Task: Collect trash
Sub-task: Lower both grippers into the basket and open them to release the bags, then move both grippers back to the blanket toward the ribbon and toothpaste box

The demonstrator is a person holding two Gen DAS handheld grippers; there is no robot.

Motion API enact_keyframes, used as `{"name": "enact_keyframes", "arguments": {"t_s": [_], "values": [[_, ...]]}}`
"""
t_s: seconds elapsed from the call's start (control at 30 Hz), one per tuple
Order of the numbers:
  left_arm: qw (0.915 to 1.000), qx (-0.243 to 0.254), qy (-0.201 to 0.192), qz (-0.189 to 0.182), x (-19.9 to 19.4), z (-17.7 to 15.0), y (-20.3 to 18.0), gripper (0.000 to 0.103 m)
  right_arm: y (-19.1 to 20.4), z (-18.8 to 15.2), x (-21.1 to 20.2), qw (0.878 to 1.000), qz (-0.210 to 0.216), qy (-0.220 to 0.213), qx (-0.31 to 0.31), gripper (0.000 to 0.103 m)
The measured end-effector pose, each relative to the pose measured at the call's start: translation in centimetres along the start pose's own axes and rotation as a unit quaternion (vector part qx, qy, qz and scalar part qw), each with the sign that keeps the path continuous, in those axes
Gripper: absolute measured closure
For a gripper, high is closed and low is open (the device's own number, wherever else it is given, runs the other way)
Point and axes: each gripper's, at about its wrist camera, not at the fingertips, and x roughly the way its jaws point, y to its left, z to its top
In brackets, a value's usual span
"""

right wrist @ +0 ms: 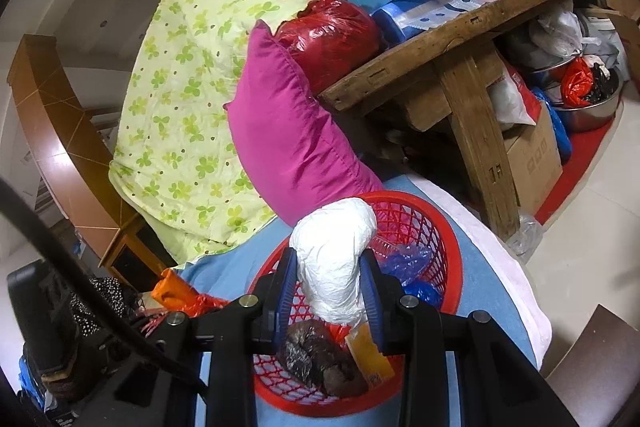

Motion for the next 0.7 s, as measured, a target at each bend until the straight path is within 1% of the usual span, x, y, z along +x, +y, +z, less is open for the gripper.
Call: {"name": "enact_keyframes", "arguments": {"t_s": [0.1,0.13,0.17,0.2,0.23,0.3,0.4,0.5,0.6,0.7], "values": [[0.9998,-0.003,0.003,-0.020,0.8,0.0,0.2,0.070,-0.3,0.2,1.6,1.000,-0.002,0.011,0.008,0.068],[0.9996,-0.004,0.005,-0.027,1.0,-0.1,0.3,0.066,-0.4,0.2,2.0,1.000,-0.001,0.015,0.009,0.068],[0.9992,-0.006,0.011,-0.038,1.4,-0.1,0.4,0.060,-0.5,0.2,2.7,1.000,-0.002,0.018,0.011,0.067],[0.9989,-0.007,0.015,-0.044,1.6,-0.2,0.6,0.047,-0.6,0.1,3.3,1.000,-0.006,0.023,0.014,0.064],[0.9989,-0.009,0.013,-0.043,1.6,-0.3,0.7,0.041,-0.8,0.1,3.8,0.999,-0.008,0.028,0.020,0.054],[0.9991,-0.009,0.009,-0.041,1.6,-0.5,0.9,0.041,-1.4,-0.1,4.5,0.998,-0.002,0.035,0.045,0.035],[0.9990,-0.013,0.009,-0.041,1.2,-0.8,1.6,0.041,-1.7,-0.4,4.4,0.998,-0.001,0.032,0.052,0.035],[0.9991,-0.022,-0.006,-0.035,-0.1,-1.6,2.9,0.040,-1.6,-0.5,3.6,0.999,-0.006,0.018,0.045,0.035],[0.9990,-0.042,-0.009,-0.015,-1.6,-3.3,5.0,0.039,-0.9,-0.1,2.3,0.999,-0.006,0.001,0.032,0.035],[0.9975,-0.069,0.001,0.011,-2.9,-5.9,7.8,0.039,0.0,0.3,1.4,1.000,0.001,-0.006,0.018,0.035]]}}
